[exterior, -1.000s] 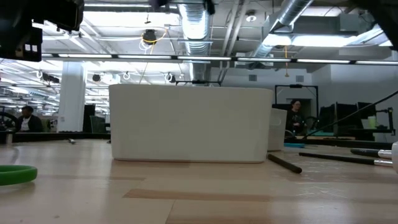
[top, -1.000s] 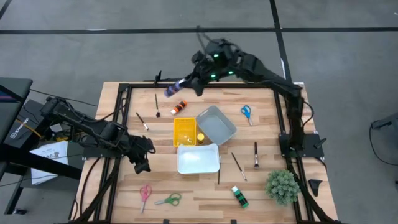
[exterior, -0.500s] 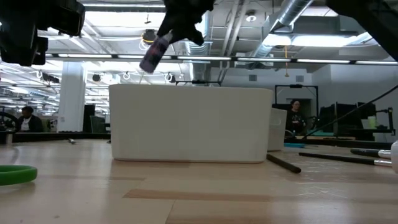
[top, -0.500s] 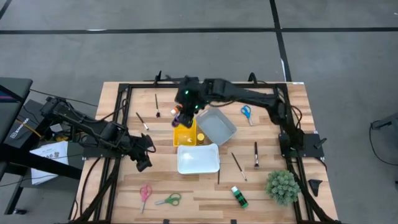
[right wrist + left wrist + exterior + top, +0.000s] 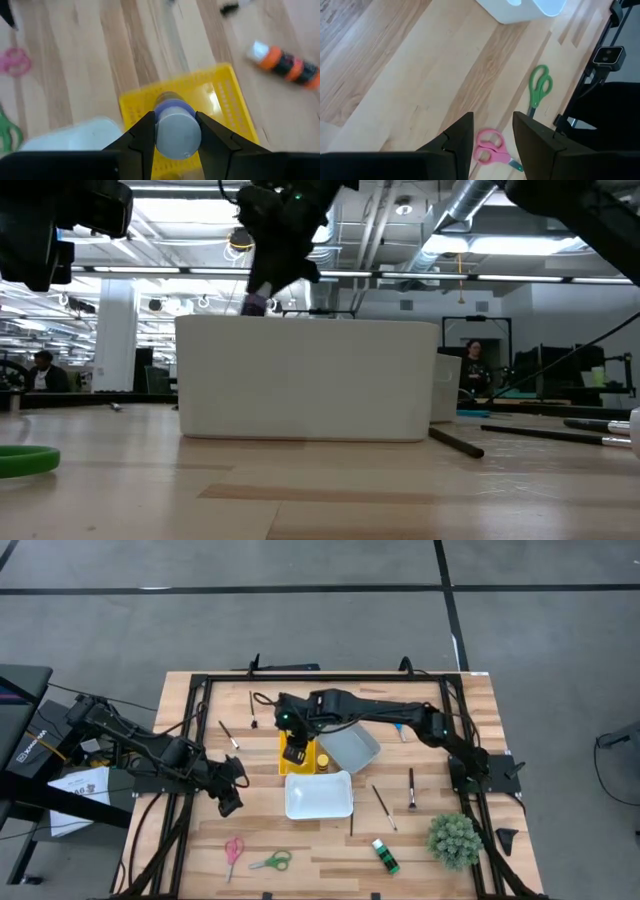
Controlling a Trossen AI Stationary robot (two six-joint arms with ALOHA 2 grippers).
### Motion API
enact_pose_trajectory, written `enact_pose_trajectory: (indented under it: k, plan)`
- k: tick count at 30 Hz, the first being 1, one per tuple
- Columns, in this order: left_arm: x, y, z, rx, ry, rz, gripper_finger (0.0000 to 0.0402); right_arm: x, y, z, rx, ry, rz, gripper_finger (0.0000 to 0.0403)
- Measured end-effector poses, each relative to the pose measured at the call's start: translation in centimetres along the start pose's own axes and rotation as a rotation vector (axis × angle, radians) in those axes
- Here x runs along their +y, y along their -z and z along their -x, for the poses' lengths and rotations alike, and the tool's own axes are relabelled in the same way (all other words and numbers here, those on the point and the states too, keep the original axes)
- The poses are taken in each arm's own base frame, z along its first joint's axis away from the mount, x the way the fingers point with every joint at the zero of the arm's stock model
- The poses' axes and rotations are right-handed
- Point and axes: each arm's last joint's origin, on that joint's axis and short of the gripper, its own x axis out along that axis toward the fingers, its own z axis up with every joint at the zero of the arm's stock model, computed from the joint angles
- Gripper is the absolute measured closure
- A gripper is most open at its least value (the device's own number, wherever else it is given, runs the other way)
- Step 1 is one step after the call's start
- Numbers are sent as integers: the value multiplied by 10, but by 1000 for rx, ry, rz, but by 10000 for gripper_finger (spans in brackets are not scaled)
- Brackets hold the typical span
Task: Pick & Place Paint Supplies
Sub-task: Put the purple paint bottle into the yellow bin
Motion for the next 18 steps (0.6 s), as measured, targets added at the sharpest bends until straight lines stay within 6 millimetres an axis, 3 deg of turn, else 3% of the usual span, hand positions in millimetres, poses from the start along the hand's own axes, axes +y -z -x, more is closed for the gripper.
enact_pose_trajectory:
  k: [4, 18]
  plan:
    - [0, 0, 0, 2, -4, 0, 271, -3, 5, -15, 53, 52, 6, 295]
    - [1, 0, 0, 5, -8, 0, 271, -4, 12, -29, 117, 97, 52, 295]
